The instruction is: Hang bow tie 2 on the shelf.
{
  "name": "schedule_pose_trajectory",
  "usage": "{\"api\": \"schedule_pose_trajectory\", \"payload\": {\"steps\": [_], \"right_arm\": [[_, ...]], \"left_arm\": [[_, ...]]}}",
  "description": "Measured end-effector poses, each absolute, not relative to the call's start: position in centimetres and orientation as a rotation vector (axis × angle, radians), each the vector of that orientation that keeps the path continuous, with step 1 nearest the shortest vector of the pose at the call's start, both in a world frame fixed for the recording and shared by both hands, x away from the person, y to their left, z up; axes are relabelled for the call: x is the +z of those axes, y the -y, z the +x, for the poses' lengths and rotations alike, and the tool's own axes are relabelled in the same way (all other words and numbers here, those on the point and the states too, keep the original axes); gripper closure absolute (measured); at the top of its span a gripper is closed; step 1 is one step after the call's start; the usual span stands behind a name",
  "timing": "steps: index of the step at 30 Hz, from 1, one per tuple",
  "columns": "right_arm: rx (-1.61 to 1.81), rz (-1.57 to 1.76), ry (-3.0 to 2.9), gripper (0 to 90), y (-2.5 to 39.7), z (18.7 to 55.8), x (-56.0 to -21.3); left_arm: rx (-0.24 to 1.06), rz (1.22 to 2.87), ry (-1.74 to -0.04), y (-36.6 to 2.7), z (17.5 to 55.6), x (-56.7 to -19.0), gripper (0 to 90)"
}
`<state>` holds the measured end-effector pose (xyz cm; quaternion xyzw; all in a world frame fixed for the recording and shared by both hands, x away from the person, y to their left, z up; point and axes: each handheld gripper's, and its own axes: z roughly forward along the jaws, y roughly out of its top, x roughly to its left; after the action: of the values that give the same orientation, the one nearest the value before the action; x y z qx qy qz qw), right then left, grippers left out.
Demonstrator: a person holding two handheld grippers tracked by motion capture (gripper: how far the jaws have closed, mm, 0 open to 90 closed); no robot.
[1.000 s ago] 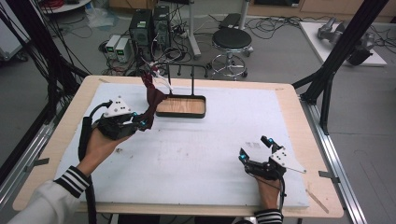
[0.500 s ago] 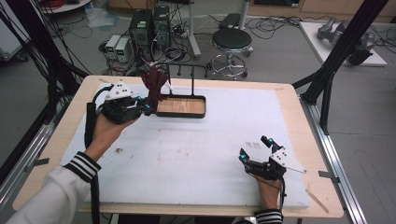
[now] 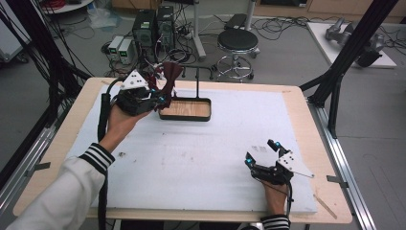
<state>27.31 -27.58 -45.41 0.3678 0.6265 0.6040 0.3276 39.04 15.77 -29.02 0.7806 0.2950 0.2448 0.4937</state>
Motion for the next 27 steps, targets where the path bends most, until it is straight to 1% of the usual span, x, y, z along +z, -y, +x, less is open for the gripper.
{"api": "schedule_pose_trajectory", "payload": {"steps": [5, 27], "right_arm": [[1.58, 0.962, -1.638, 4.0, 27.6, 27.3, -45.4], [1.582, 0.962, -1.636, 4.0, 27.6, 27.4, -45.4]], "left_arm": [[0.586, 1.903, -0.713, -15.1, 39.7, -29.3, 77.9], [0.641, 1.902, -0.756, -12.8, 43.2, -29.1, 78.0]]}}
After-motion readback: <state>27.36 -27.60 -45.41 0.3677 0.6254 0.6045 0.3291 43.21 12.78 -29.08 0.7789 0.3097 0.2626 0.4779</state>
